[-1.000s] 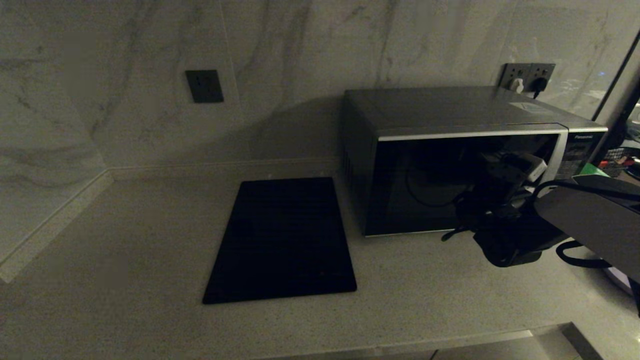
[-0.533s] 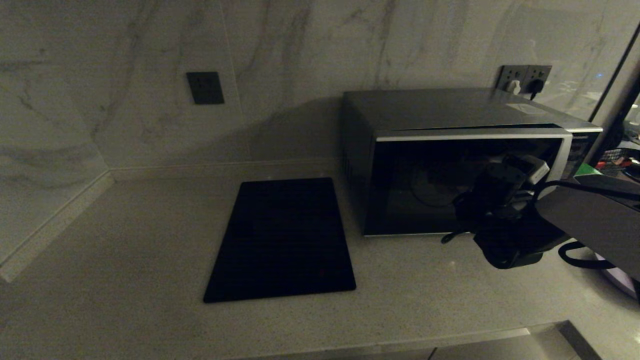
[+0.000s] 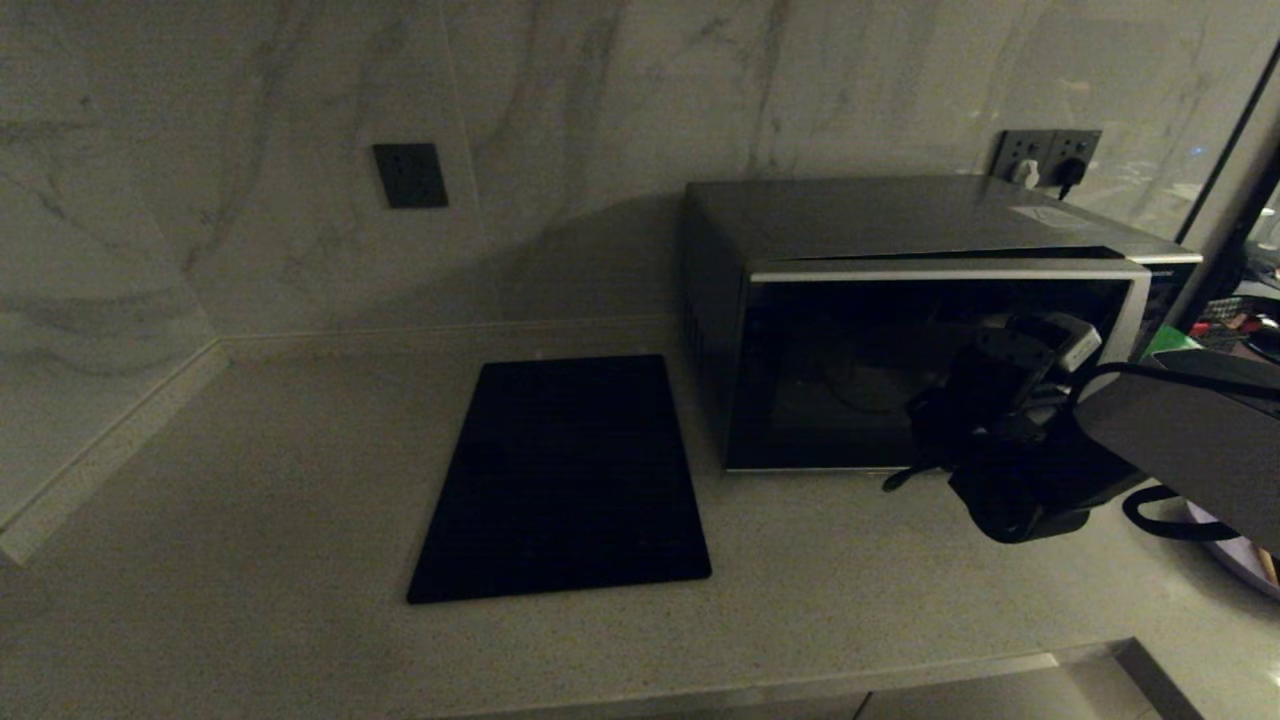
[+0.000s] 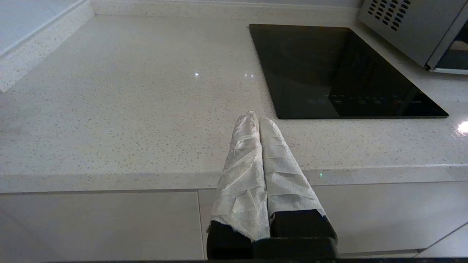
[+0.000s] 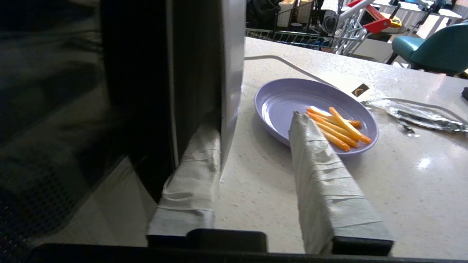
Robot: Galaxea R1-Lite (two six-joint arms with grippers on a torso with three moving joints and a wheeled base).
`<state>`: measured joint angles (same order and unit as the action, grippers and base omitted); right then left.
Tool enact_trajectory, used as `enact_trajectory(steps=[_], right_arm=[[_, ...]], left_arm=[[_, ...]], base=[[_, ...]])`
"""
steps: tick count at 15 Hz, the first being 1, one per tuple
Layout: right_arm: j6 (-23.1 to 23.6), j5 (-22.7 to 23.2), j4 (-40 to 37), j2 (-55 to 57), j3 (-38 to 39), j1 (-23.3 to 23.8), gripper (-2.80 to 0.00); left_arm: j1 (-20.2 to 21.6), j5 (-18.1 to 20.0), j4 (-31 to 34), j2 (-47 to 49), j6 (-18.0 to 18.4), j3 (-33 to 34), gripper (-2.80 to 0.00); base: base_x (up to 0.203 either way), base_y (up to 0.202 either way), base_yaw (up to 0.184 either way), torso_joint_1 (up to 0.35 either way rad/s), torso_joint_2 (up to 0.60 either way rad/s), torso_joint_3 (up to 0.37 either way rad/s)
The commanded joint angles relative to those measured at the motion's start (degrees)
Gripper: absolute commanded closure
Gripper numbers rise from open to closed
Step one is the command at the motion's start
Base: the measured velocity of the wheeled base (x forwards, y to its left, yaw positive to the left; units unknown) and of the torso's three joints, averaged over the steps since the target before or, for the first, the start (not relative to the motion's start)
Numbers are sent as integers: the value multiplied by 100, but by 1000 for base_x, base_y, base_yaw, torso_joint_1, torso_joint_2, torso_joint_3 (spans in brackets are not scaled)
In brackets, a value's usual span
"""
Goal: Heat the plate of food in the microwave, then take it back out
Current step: Open the microwave oven
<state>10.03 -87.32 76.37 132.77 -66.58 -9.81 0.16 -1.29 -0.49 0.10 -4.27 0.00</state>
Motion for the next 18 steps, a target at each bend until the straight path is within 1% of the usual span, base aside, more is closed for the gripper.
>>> enact_trajectory(steps=[1, 4, 6, 7, 8, 10, 13, 15, 16, 17, 18], right_arm=[[8, -34, 44, -184, 248, -164, 0], [-53, -34, 89, -354, 736, -383, 0], [-14, -34, 395, -346, 944, -508, 0], [13, -34, 461, -377, 1040, -589, -220], [-5, -34, 544, -444, 1090, -652, -280], [6, -34, 860, -531, 1253, -749, -280], [-28, -34, 934, -959, 1578, -949, -280], [-7, -34, 936, -1435, 1618, -1113, -280], [70, -34, 930, -1741, 1601, -1175, -280], [281, -27, 924, -2078, 1587, -1223, -280], [712, 13, 917, -2420, 1579, -1248, -280]], left_arm=[[2, -3, -4, -1, -4, 0, 0], [2, -3, -4, -1, -4, 0, 0], [2, -3, -4, -1, -4, 0, 0], [2, -3, -4, -1, -4, 0, 0], [2, -3, -4, -1, -4, 0, 0], [2, -3, 5, -1, -4, 0, 0], [2, -3, -4, -1, -4, 0, 0], [2, -3, -4, -1, -4, 0, 0], [2, -3, -4, -1, -4, 0, 0], [2, -3, 1, -1, -4, 0, 0], [2, -3, 4, -1, -4, 0, 0]], base=[[0, 0, 0, 0, 0, 0], [0, 0, 0, 0, 0, 0], [0, 0, 0, 0, 0, 0], [0, 0, 0, 0, 0, 0], [0, 0, 0, 0, 0, 0], [0, 0, 0, 0, 0, 0], [0, 0, 0, 0, 0, 0], [0, 0, 0, 0, 0, 0], [0, 0, 0, 0, 0, 0], [0, 0, 0, 0, 0, 0], [0, 0, 0, 0, 0, 0]])
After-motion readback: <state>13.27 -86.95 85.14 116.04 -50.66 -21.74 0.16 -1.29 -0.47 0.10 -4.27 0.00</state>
